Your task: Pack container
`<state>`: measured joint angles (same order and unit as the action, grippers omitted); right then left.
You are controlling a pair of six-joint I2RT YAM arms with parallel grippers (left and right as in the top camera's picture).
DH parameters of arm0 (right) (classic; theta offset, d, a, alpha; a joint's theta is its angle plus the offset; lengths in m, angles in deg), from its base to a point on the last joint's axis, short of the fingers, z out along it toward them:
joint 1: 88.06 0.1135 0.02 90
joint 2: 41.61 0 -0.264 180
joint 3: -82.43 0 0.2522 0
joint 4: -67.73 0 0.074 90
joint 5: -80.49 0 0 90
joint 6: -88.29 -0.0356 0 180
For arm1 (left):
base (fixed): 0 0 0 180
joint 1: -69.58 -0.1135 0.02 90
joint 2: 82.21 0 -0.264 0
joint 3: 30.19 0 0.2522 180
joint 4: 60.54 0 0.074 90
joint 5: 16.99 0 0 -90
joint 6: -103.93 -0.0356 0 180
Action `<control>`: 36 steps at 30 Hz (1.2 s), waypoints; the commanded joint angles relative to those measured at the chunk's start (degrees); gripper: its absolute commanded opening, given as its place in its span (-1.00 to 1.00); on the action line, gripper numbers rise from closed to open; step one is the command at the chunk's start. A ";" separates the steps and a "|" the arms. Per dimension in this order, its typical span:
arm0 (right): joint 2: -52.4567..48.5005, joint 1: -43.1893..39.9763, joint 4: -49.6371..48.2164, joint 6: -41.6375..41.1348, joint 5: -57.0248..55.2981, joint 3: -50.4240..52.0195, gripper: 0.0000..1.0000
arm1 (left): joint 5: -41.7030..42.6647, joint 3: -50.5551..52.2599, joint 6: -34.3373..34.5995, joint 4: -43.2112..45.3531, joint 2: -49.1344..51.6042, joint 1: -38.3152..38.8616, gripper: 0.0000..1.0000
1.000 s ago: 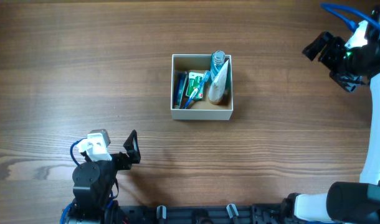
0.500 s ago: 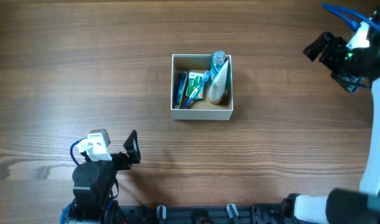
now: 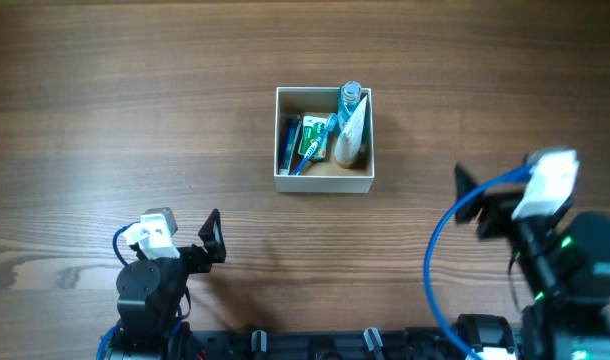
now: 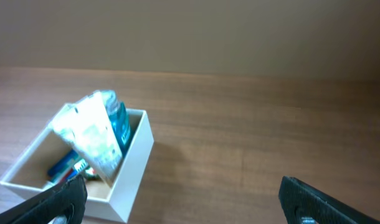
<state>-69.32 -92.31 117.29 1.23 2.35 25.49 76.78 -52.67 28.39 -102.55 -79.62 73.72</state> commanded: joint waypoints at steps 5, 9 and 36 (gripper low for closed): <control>21.40 0.22 -5.40 1.57 5.01 23.91 0.99 | 1.14 0.68 0.09 -0.04 -0.61 0.37 1.00; 25.62 0.22 -5.44 1.33 6.27 29.94 0.99 | 1.14 0.70 0.09 -0.02 -0.61 0.37 1.00; 27.28 0.22 -5.44 1.42 5.81 34.18 0.99 | 1.16 0.68 0.09 -0.02 -0.61 0.37 0.99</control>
<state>-43.13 -92.31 112.13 2.08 7.22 59.55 76.82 -52.67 28.39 -102.53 -79.67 73.72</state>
